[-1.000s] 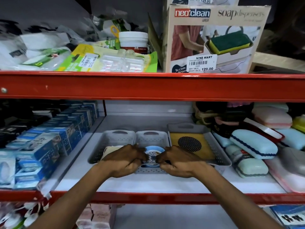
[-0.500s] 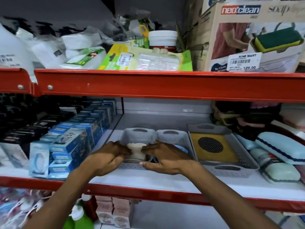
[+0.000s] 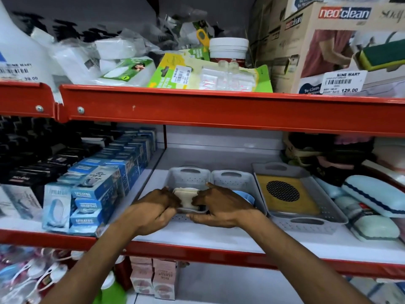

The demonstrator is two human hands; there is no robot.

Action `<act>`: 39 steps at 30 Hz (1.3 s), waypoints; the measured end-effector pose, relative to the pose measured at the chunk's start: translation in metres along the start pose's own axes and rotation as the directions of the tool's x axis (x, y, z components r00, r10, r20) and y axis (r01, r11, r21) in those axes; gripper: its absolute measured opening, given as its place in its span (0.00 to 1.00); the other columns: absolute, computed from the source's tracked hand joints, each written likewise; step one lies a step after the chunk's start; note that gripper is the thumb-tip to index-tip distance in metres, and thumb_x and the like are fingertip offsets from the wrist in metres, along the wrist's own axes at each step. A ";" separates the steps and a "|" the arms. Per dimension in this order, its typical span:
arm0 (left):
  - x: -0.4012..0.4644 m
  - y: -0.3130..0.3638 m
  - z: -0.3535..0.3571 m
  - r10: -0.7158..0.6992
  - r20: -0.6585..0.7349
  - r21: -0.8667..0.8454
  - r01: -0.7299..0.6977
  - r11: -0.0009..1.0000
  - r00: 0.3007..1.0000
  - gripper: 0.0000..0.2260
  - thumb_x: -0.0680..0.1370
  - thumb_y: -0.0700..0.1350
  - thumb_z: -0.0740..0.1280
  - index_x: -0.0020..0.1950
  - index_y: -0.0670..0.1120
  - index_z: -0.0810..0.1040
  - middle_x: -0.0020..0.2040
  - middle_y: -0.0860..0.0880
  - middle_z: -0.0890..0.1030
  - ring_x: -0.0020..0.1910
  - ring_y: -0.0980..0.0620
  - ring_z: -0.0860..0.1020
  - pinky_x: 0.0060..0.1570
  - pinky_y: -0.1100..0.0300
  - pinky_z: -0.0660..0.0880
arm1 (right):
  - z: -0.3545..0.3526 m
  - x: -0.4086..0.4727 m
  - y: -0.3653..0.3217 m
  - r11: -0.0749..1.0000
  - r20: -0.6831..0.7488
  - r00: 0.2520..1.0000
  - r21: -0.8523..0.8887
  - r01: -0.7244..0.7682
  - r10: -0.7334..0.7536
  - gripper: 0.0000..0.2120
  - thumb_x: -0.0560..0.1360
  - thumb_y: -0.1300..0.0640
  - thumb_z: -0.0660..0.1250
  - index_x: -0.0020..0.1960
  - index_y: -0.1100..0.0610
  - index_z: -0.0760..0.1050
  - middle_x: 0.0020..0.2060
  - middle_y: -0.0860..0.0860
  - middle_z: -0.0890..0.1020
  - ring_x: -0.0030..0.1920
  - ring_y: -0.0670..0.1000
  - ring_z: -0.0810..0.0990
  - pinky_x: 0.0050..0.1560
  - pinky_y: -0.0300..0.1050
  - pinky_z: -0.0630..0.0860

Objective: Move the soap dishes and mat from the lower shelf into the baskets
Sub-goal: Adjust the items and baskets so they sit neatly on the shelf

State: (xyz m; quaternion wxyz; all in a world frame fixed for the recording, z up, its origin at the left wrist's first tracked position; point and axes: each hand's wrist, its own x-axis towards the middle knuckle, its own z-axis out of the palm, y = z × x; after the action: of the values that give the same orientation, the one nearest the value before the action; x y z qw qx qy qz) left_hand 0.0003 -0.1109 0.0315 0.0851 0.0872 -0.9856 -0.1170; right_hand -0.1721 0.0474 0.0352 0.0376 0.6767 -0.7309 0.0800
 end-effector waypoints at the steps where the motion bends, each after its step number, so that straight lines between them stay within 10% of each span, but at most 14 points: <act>1: 0.000 0.000 0.000 -0.005 0.007 0.005 0.005 1.000 1.000 0.28 0.73 0.57 0.49 0.54 0.44 0.83 0.56 0.44 0.85 0.56 0.45 0.80 0.57 0.50 0.76 | 0.000 -0.001 0.000 1.000 0.013 1.000 0.009 -0.009 0.009 0.25 0.78 0.32 0.56 0.46 0.52 0.79 0.44 0.50 0.82 0.43 0.51 0.76 0.43 0.44 0.66; 4: -0.005 0.004 0.000 -0.035 0.023 0.011 0.035 0.999 0.999 0.27 0.73 0.57 0.49 0.58 0.47 0.82 0.59 0.45 0.84 0.59 0.45 0.79 0.60 0.49 0.77 | -0.004 -0.012 -0.006 1.000 0.007 1.000 -0.019 -0.022 0.022 0.27 0.77 0.30 0.56 0.52 0.52 0.77 0.51 0.51 0.81 0.52 0.52 0.75 0.55 0.48 0.73; 7: -0.009 0.004 0.007 -0.017 -0.013 0.099 0.018 0.995 1.000 0.26 0.76 0.56 0.52 0.70 0.51 0.76 0.73 0.50 0.77 0.74 0.51 0.70 0.78 0.49 0.62 | -0.004 -0.029 -0.006 0.995 -0.038 0.997 -0.075 -0.063 0.060 0.37 0.76 0.27 0.50 0.70 0.54 0.71 0.71 0.52 0.75 0.74 0.54 0.65 0.77 0.47 0.55; 10: -0.018 0.009 0.016 -0.034 -0.110 0.164 0.052 0.985 0.993 0.29 0.77 0.59 0.53 0.78 0.52 0.68 0.80 0.56 0.67 0.81 0.54 0.59 0.83 0.49 0.48 | -0.001 -0.055 -0.010 0.978 -0.153 0.971 -0.071 -0.199 0.186 0.41 0.76 0.26 0.45 0.80 0.51 0.58 0.80 0.47 0.60 0.81 0.50 0.48 0.77 0.44 0.40; 19: -0.019 0.055 0.037 -0.118 -0.253 0.121 0.153 0.981 0.960 0.20 0.79 0.38 0.63 0.69 0.53 0.78 0.65 0.49 0.83 0.59 0.46 0.82 0.59 0.51 0.80 | 0.007 -0.086 -0.028 0.870 -0.137 0.869 -0.072 -0.487 0.475 0.26 0.78 0.65 0.62 0.74 0.50 0.67 0.68 0.53 0.78 0.62 0.57 0.79 0.59 0.53 0.79; 39: -0.066 0.087 0.032 -0.208 -0.259 -0.039 0.205 0.978 0.943 0.30 0.69 0.26 0.63 0.65 0.51 0.81 0.61 0.52 0.83 0.61 0.49 0.80 0.63 0.54 0.78 | -0.008 -0.121 -0.064 0.874 -0.067 0.873 0.100 -0.475 0.482 0.26 0.75 0.65 0.64 0.69 0.46 0.74 0.65 0.49 0.80 0.62 0.54 0.79 0.63 0.47 0.76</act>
State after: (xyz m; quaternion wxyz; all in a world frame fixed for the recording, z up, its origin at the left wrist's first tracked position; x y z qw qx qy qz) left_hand 0.0446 -0.0081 0.0125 0.2023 0.2043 -0.9505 -0.1182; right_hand -0.0989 0.1631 0.0281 0.0221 0.4714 -0.8694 0.1466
